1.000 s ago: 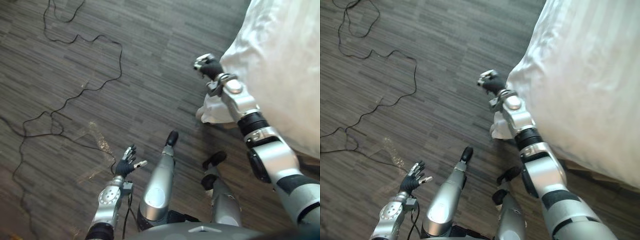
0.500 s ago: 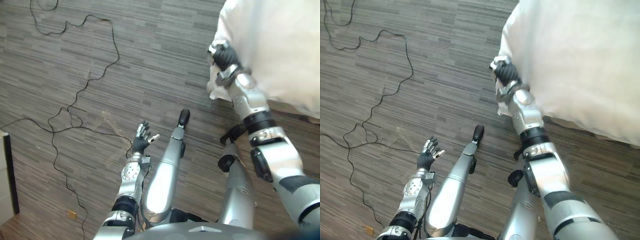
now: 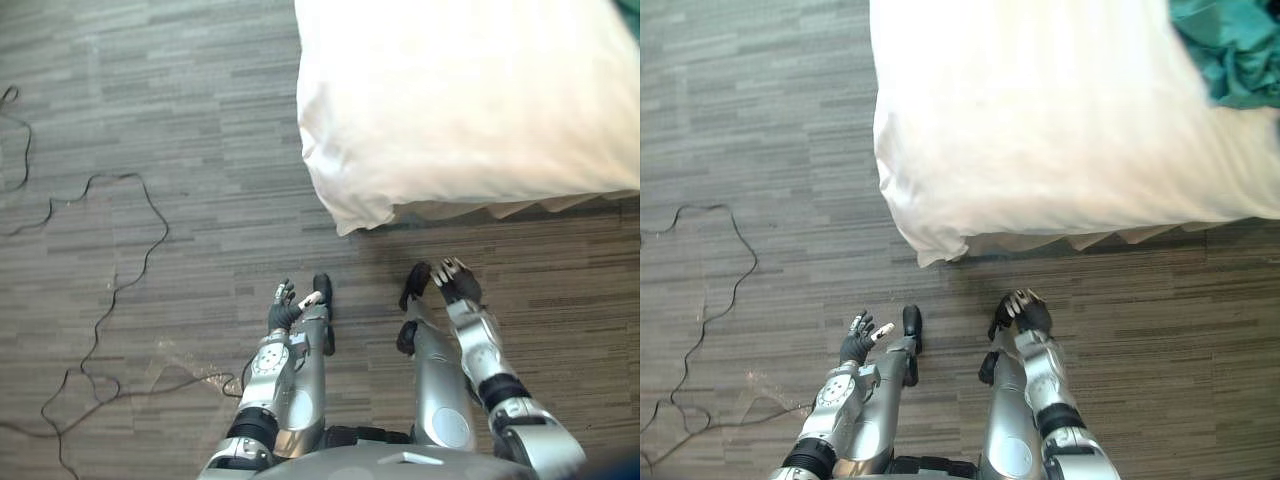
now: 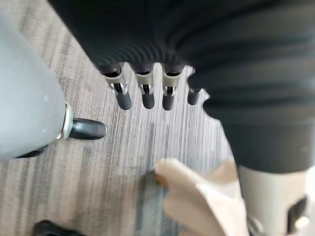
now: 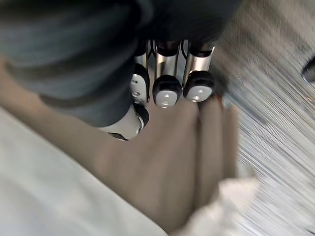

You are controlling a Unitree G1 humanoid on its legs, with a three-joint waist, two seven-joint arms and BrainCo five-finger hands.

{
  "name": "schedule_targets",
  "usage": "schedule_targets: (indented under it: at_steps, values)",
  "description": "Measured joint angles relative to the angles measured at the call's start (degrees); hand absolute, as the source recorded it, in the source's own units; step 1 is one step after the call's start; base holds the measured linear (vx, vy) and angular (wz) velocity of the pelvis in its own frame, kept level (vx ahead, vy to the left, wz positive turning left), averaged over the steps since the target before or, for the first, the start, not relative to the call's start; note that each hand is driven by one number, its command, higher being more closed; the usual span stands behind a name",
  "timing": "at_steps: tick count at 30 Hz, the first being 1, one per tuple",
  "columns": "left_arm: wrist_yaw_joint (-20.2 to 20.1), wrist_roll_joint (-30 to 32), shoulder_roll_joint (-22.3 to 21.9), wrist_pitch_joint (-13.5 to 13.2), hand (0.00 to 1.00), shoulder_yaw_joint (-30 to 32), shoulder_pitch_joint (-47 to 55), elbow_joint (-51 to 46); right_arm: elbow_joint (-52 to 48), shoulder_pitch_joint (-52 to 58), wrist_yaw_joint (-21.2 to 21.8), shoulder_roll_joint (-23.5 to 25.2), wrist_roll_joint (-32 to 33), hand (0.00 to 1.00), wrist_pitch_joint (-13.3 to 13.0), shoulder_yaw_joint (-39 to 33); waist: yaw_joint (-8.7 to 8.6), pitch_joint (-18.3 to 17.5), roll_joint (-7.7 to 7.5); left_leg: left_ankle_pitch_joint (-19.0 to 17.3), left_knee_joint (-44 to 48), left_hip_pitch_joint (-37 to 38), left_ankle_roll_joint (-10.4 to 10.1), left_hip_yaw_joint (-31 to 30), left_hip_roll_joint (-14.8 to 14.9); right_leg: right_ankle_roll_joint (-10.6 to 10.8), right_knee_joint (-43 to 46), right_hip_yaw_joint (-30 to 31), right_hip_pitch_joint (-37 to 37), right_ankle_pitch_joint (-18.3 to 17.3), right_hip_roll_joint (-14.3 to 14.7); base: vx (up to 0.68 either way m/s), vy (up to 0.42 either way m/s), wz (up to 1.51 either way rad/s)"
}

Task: Tidy the bed and pick cloth on bed and put in laundry

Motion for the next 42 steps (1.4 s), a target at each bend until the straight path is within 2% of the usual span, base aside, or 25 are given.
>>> schedule_targets:
  at_steps: [2,4,6,10,12,15,19,20,22,23,25,27,28,29,30,33,36,39,40,42]
  values:
    - [-0.11,0.43,2.09,1.96,0.0,0.18,0.37,2.61,0.08,2.68,2.08,-0.25,1.3,1.0,-1.44,-2.07,-0.31,-0.54,-0.56,-0.59,-0.97,4.09,-0.22,1.16,0.34,-0.18,-1.48,1.43,3.57,0.77,0.89,0.13,0.007,-0.35]
    - [-0.28,0.76,3.94,3.6,0.0,0.52,2.05,5.59,-0.11,4.99,4.0,-0.47,1.4,1.0,-2.54,-4.4,-1.22,-4.36,-1.53,-1.04,-1.94,6.71,-0.41,2.2,0.48,0.2,-3.27,2.29,5.9,1.09,1.42,0.17,0.017,-0.35]
    - [-0.84,4.93,4.83,4.52,0.0,0.63,4.04,7.9,-2.65,8.29,6.11,-1.14,3.12,1.0,-3.59,-7.35,-1.49,-9.05,-1.98,-1.65,-3.25,10.85,-0.63,2.68,0.49,0.44,-4.94,2.76,9.76,1.24,1.87,0.16,0.017,-0.22]
    - [-3.0,11.02,4.37,5.36,0.0,2.57,7.37,8.89,-9.53,12.58,9.83,-1.94,7.0,1.0,-3.12,-9.21,-1.62,-15.82,-2.35,-2.73,-5.37,16.96,-0.57,3.13,0.56,1.19,-5.01,2.76,14.82,0.25,2.09,0.09,0.042,-0.08]
    - [-3.93,13.42,4.4,6.35,0.0,2.81,8.97,8.93,-14.25,13.73,10.9,-1.47,6.85,1.0,-2.06,-9.16,-1.55,-17.65,-2.92,-3.08,-6.04,19.58,-0.37,3.52,0.22,1.53,-5.04,2.64,17.13,-0.73,1.72,0.01,0.044,-0.05]
    - [-5.77,13.66,3.91,6.22,0.0,3.46,10.71,9.59,-22.74,15.66,11.6,-0.6,4.74,1.0,0.13,-8.95,-1.56,-19.82,-2.76,-3.19,-7.31,23.18,-0.14,3.48,-0.06,1.96,-5.28,2.35,20.43,-1.12,1.14,-0.02,0.033,0.03]
    - [-8.2,13.66,4.36,5.74,0.0,2.13,11.09,9.77,-28.18,14.98,11.64,-0.51,1.3,1.0,5.72,-5.79,-1.53,-20.6,-2.42,-3.04,-7.91,25.42,0.14,2.42,-0.68,2.43,-5.31,1.44,22.84,-1.54,0.49,-0.05,0.018,0.07]
    - [-8.45,13.16,4.55,5.5,0.0,1.07,10.85,9.6,-27.98,13.53,11.51,-0.74,0.48,1.0,7.57,-3.31,-1.45,-20.55,-2.29,-2.79,-8.31,25.09,0.17,2.24,-0.94,2.68,-5.32,1.26,22.46,-1.62,0.24,-0.05,0.006,0.11]
    - [-9.01,11.12,5.34,5.77,0.0,-1.56,10.28,8.5,-27.39,9.53,10.65,-1.32,0.04,1.0,8.78,0.37,-1.46,-20.3,-2.02,-2.26,-8.47,22.86,0.18,2.09,-1.45,2.73,-5.3,1.28,20.22,-1.45,-0.36,-0.07,0.009,0.08]
    - [-9.54,7.7,5.43,6.03,0.0,-2.79,9.13,8.04,-25.61,4.37,9.69,-2.38,-0.16,1.0,9.08,2.52,-1.43,-19.54,-1.85,-1.97,-8.04,20.05,0.62,1.56,-1.87,2.74,-5.23,1.22,17.97,-1.34,-0.81,-0.09,0.003,0.25]
    - [-9.9,2.17,5.47,6.2,0.0,-4.6,5.17,7.41,-22.05,-7.53,8.17,-4.35,0.97,1.0,9.27,3.05,-0.98,-16.01,-1.04,-1.06,-6.65,14.81,0.97,0.56,-2.48,2.59,-4.94,1.0,13.92,-1.02,-1.56,-0.13,0.006,0.33]
    - [-9.96,-2.43,5.4,6.24,0.0,-4.64,-1.44,5.93,-17.63,-25.08,7.25,-8.23,3.1,1.0,9.22,2.86,-0.89,-8.8,0.9,0.44,-3.69,8.15,1.17,-0.37,-3.22,2.13,-2.6,1.01,7.69,-0.27,-2.69,-0.2,0.029,0.32]
    - [-9.8,-4.08,5.5,6.28,0.0,-4.62,-3.57,5.59,-16.77,-29.54,7.03,-9.38,3.78,1.0,9.18,2.72,-0.74,-7.33,1.53,1.04,-2.91,5.52,1.37,-0.71,-3.72,2.0,-2.02,1.13,5.26,1.4,-3.16,-0.14,0.032,0.41]
    - [-9.23,-5.84,5.46,6.72,0.0,-4.62,-6.53,5.69,-15.05,-34.71,6.46,-10.64,4.19,1.0,9.06,2.51,-0.09,-6.53,2.61,1.63,-2.14,1.17,1.52,-0.81,-3.99,2.12,-1.84,1.25,1.26,2.88,-3.41,-0.04,0.012,0.28]
    - [-8.9,-6.99,5.5,7.26,0.0,-4.49,-9.09,6.35,-14.54,-37.76,5.69,-11.14,4.17,1.0,9.1,2.66,0.88,-5.86,3.42,2.02,-0.78,-2.24,2.01,-0.86,-3.96,1.34,-1.61,1.42,-1.72,4.14,-3.22,0.01,0.003,0.19]
    - [-8.06,-7.06,5.18,7.72,0.0,-4.34,-16.21,10.38,-14.82,-41.61,2.64,-11.16,4.18,1.0,8.96,2.66,1.41,-3.76,4.21,1.29,5.91,-10.7,2.07,-1.33,-2.94,0.24,0.33,2.08,-7.75,5.11,-2.69,0.02,-0.009,0.06]
    - [-6.44,-7.06,2.0,7.45,0.0,0.57,-21.27,10.66,-20.03,-42.82,-1.08,-10.88,5.24,1.0,7.01,2.43,1.39,-2.14,4.58,-0.13,11.22,-16.84,2.41,-1.76,-2.0,0.23,4.36,2.94,-13.65,5.09,-2.58,-0.06,-0.013,-0.11]
    - [-3.28,-7.95,-2.67,7.23,0.0,8.21,-24.89,8.0,-31.66,-43.92,-4.67,-8.32,5.11,1.0,3.39,1.74,0.21,-1.05,4.52,-3.36,16.15,-24.4,3.22,-0.37,-0.47,-1.12,9.77,4.91,-22.41,3.41,-2.58,-0.1,-0.007,-0.2]
    - [-2.15,-8.89,-4.24,7.22,0.0,10.59,-25.72,7.08,-34.71,-44.46,-6.06,-7.63,5.05,1.0,1.97,1.48,0.07,-0.13,4.4,-4.39,18.18,-26.59,3.41,0.5,-0.04,-0.87,11.21,5.7,-24.68,1.92,-2.6,-0.12,-0.022,-0.31]
    - [-0.31,-9.09,-6.14,7.45,0.0,13.99,-25.92,6.41,-37.56,-44.84,-8.22,-6.45,5.05,1.0,0.4,0.79,-0.26,1.06,4.64,-5.51,20.7,-29.06,3.43,1.25,1.13,-0.76,12.77,6.36,-27.24,1.08,-2.1,-0.1,-0.052,-0.36]
